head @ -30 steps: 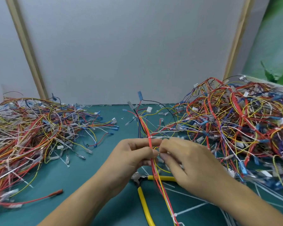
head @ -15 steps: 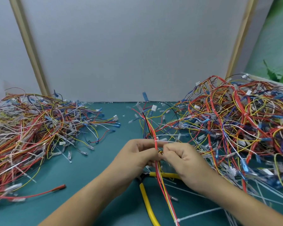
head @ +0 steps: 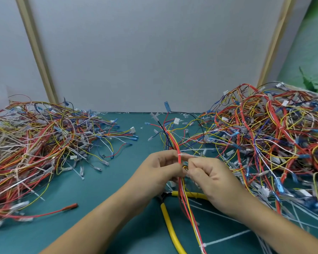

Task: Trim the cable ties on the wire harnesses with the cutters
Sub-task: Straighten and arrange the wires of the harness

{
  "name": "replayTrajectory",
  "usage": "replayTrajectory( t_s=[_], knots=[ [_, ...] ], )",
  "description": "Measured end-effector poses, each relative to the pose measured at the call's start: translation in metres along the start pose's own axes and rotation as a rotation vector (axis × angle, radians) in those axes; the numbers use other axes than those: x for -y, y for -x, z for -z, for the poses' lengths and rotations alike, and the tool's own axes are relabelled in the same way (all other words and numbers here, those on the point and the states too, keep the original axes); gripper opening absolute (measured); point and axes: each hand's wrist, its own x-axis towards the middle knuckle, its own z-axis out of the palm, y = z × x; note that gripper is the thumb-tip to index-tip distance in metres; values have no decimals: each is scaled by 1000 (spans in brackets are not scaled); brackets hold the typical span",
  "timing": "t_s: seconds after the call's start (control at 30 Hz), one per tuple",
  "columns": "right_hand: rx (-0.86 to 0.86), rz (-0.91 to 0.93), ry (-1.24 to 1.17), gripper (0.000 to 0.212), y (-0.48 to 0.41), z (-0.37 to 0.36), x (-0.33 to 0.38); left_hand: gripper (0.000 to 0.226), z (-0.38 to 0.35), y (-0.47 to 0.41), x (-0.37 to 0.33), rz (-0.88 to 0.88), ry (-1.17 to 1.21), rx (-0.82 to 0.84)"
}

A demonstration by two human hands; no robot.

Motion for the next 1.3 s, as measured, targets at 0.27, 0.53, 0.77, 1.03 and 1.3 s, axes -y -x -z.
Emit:
replayTrajectory(
  t_s=[0.27, 0.53, 0.77, 1.03, 1.3],
  knots=[
    [5, 72, 169, 22, 4, 7, 1, 26, 9, -3, -2, 11, -58, -132],
    [-499, 236, 409, 21, 3, 23, 10, 22, 7, -4, -2, -20, -158, -132],
    [-62, 56, 386, 10, 5, 13, 2, 43, 4, -1, -2, -36, -192, -133],
    [74, -87, 99, 26, 3, 14, -1, 23, 1, -1, 2, -23, -149, -51],
    [109, -125, -22, 32, 0, 7, 1, 18, -2, 1, 2, 33, -115, -6]
  ],
)
